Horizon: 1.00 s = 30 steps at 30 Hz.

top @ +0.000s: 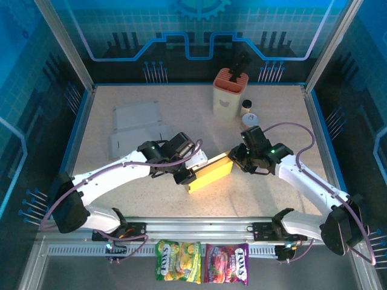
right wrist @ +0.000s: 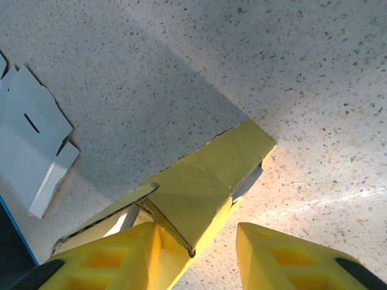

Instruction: Fold the paper box

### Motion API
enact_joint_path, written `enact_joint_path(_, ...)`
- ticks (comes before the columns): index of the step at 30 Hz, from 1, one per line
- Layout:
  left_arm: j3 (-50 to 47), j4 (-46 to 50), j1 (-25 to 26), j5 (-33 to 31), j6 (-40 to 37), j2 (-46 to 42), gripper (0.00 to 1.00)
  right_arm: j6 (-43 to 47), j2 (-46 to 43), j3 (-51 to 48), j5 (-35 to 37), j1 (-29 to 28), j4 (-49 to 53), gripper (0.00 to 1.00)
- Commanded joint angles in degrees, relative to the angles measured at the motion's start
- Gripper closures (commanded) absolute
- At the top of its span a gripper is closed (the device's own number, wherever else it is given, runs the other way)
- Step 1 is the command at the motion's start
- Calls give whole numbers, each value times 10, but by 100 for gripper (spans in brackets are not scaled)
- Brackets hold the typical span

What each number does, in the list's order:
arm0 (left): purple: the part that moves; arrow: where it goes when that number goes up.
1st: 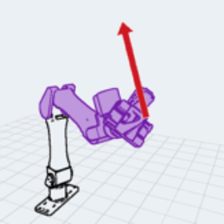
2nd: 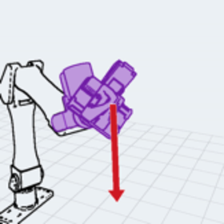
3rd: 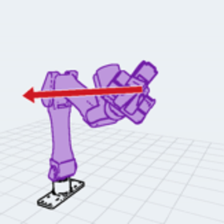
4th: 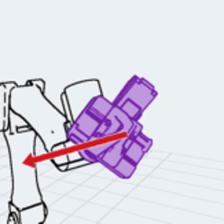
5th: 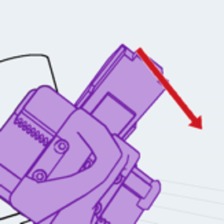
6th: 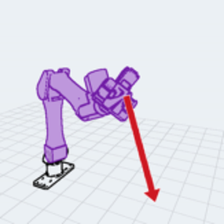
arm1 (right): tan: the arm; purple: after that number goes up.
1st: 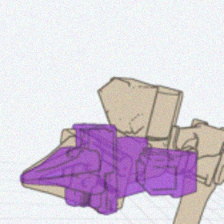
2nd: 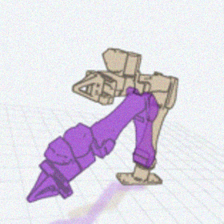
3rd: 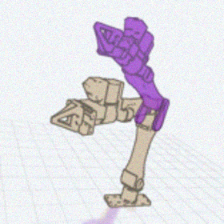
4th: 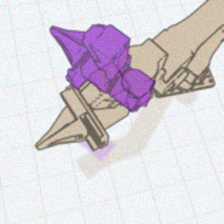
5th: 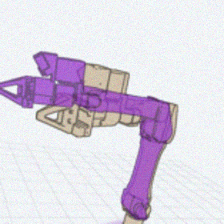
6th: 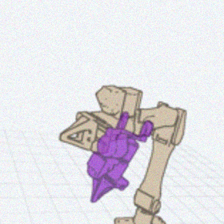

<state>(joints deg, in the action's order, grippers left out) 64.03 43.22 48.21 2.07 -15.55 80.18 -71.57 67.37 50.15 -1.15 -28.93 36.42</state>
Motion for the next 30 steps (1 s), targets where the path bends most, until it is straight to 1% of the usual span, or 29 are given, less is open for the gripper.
enact_joint_path(1, 18, -17, 8, 22, -11, 23, 57, -2, 4, -1, -3, -9, 44, 61)
enact_joint_path(6, 34, -20, 7, 28, -4, 21, 54, -3, 2, -1, -3, -8, 44, 61)
enact_joint_path(13, 37, -26, 6, 35, 16, 9, 45, -3, -1, -1, -2, -10, 44, 61)
enact_joint_path(16, 40, -24, 6, 52, 12, 18, 42, -5, -1, -1, -2, -10, 44, 61)
enact_joint_path(20, 54, -11, 9, 70, 3, 51, 42, -6, -2, -2, -2, -11, 43, 61)
enact_joint_path(24, 64, -11, 15, 41, -6, 78, 44, -7, -4, -1, -2, -12, 43, 61)
enact_joint_path(27, 76, -12, 18, 13, -11, 94, 50, -8, -6, -1, -2, -12, 43, 61)
enact_joint_path(30, 86, -14, 20, 0, -15, 106, 55, -4, -9, -1, -3, -12, 42, 60)
